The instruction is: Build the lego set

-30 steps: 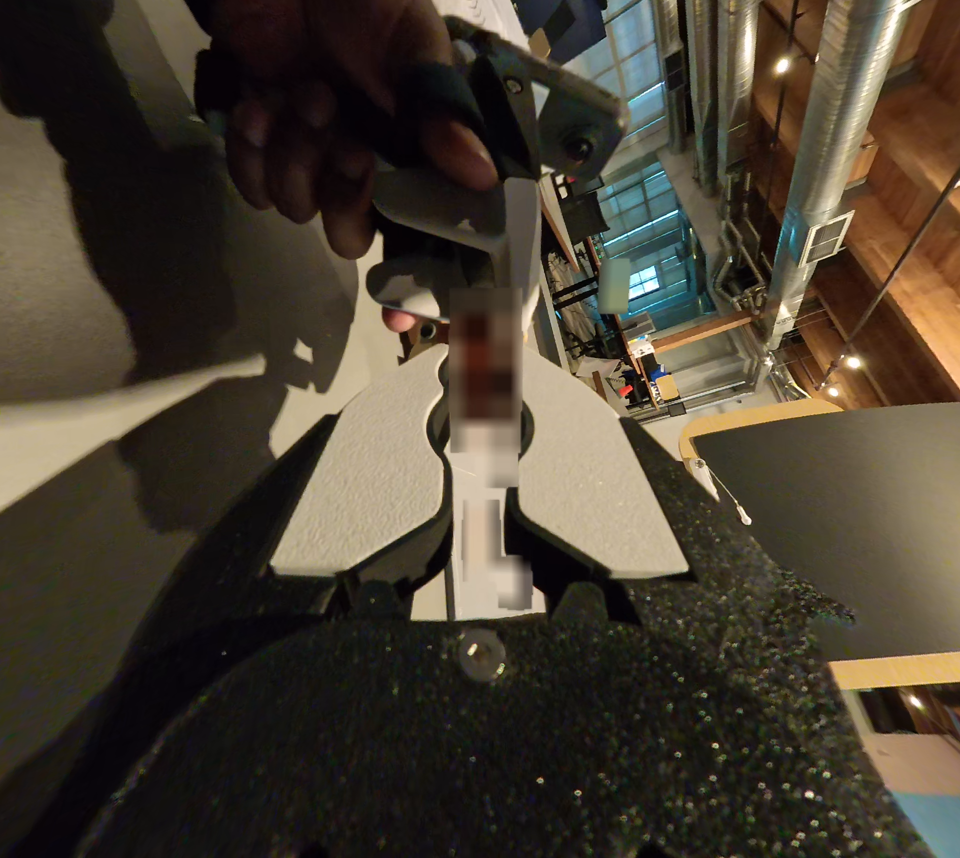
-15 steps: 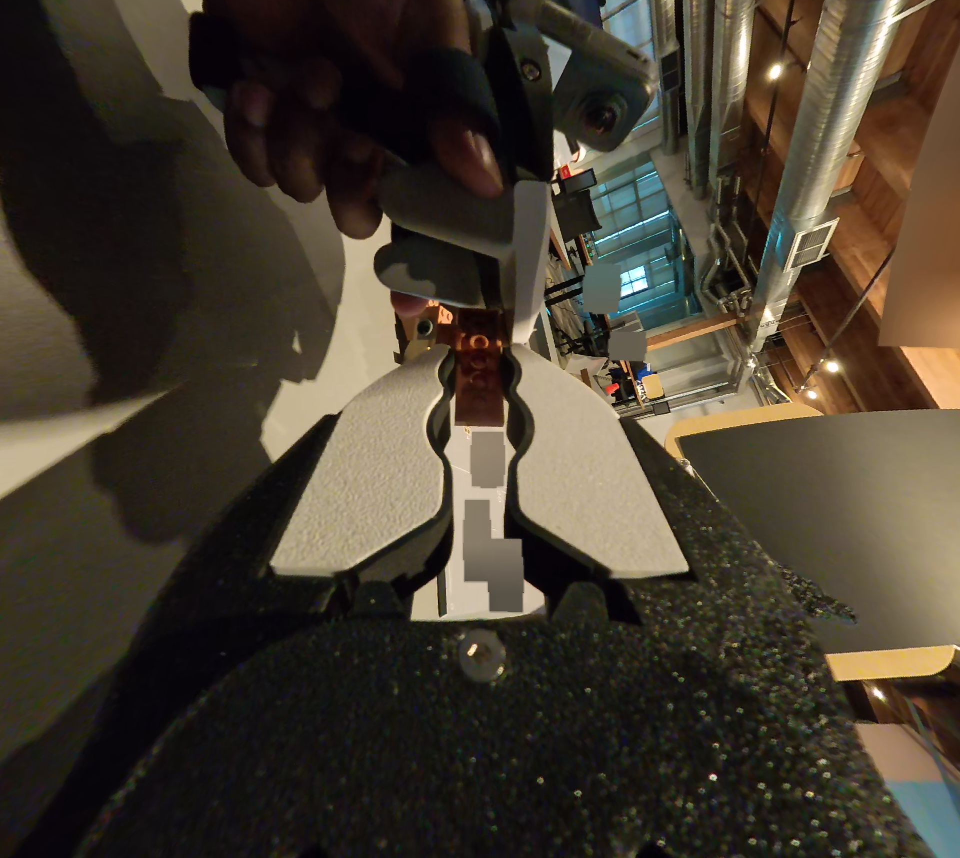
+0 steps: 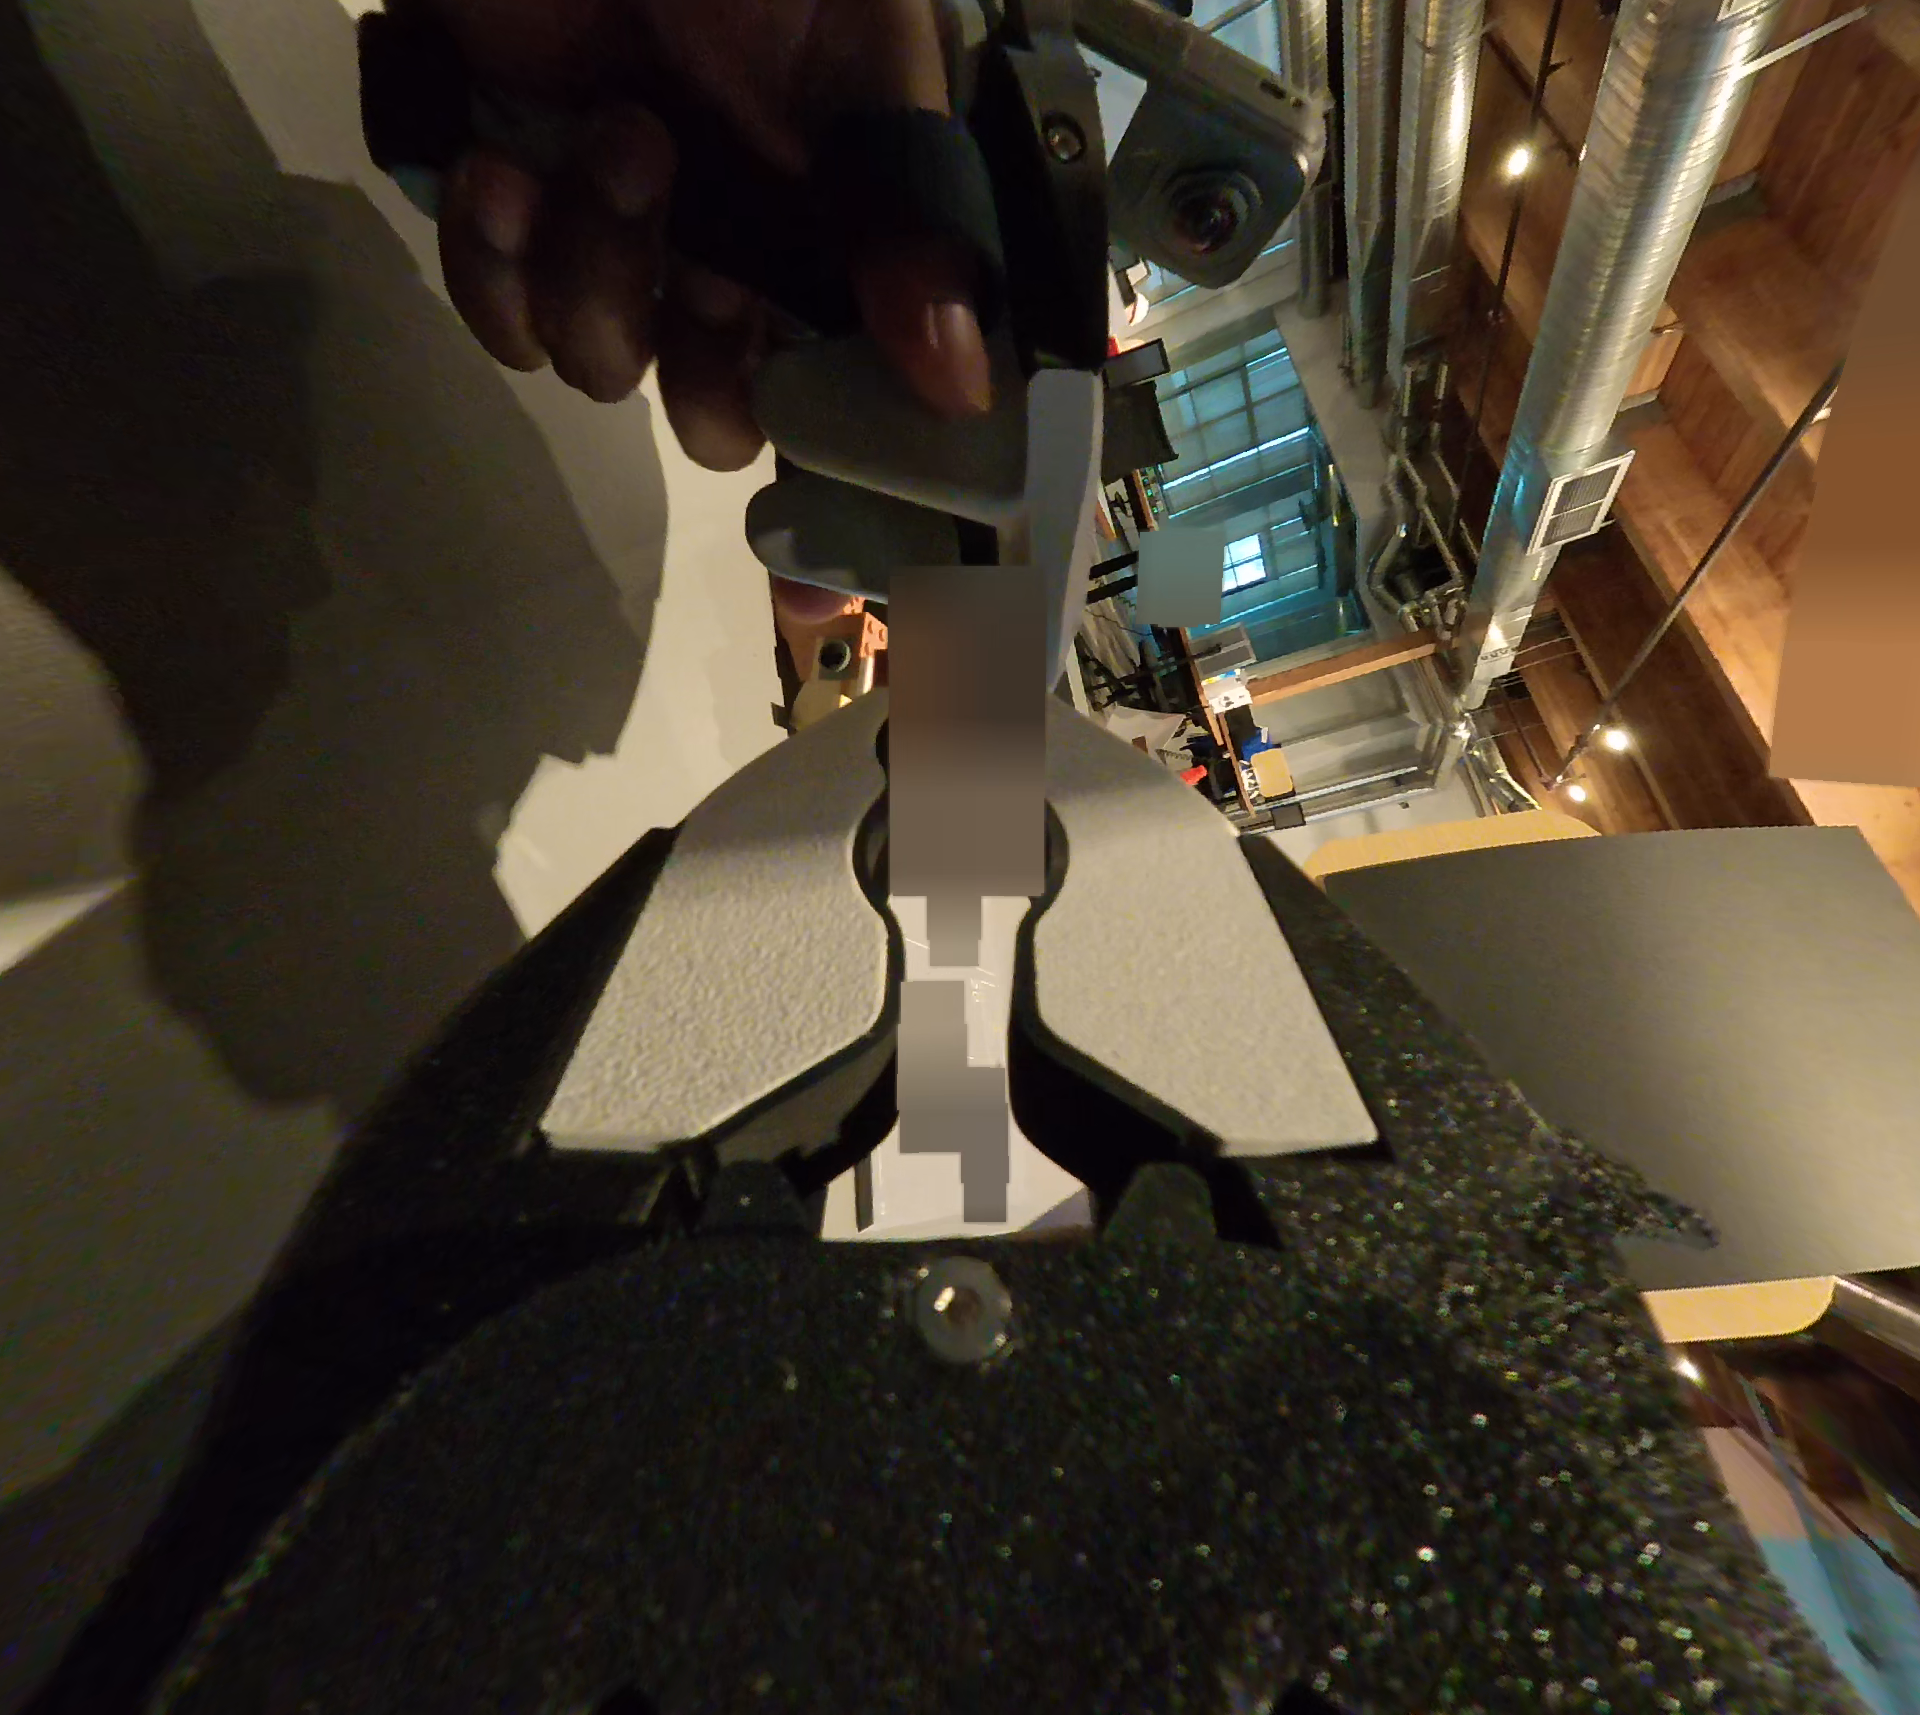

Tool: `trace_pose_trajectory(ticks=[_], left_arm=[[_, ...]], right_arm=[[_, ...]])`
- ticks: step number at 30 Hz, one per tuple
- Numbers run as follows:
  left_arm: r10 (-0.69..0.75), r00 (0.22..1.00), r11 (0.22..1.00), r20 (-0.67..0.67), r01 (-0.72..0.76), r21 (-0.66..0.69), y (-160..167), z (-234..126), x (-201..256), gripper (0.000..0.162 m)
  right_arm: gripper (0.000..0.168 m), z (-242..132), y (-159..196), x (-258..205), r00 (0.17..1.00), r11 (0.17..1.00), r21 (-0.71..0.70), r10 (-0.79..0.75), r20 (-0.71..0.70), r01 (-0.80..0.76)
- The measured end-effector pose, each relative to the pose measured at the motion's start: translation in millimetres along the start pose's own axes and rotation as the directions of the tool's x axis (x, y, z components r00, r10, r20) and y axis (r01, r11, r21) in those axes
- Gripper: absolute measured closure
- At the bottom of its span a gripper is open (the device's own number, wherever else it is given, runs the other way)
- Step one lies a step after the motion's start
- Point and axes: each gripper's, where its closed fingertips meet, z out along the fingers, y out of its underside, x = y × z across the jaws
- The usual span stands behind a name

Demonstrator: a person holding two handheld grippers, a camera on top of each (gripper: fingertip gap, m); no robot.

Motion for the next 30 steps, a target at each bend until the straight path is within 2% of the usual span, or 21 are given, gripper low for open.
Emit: trace_pose_trajectory(ticks=[10, 23, 30], left_arm=[[0.062, 0.998, 0.998, 0.026, -0.063, 0.016, -1.6, 0.2, 1.3, 0.149], [0.047, 0.998, 0.999, 0.031, -0.048, 0.027, -1.4, 1.1, 0.4, 0.151], [0.035, 0.999, 0.999, 0.012, -0.035, 0.007, -2.1, 0.8, 2.3, 0.146]], right_arm=[[0.152, -0.6, 0.9, 1.9, 1.000, 1.000, -0.001, -0.018, -0.013, 0.018], [0.152, -0.5, 3.4, 2.3, 1.000, 1.000, -0.003, -0.028, -0.015, 0.028], [0.152, -0.3, 4.1, 2.9, 1.000, 1.000, 0.006, -0.005, -0.014, 0.005]])
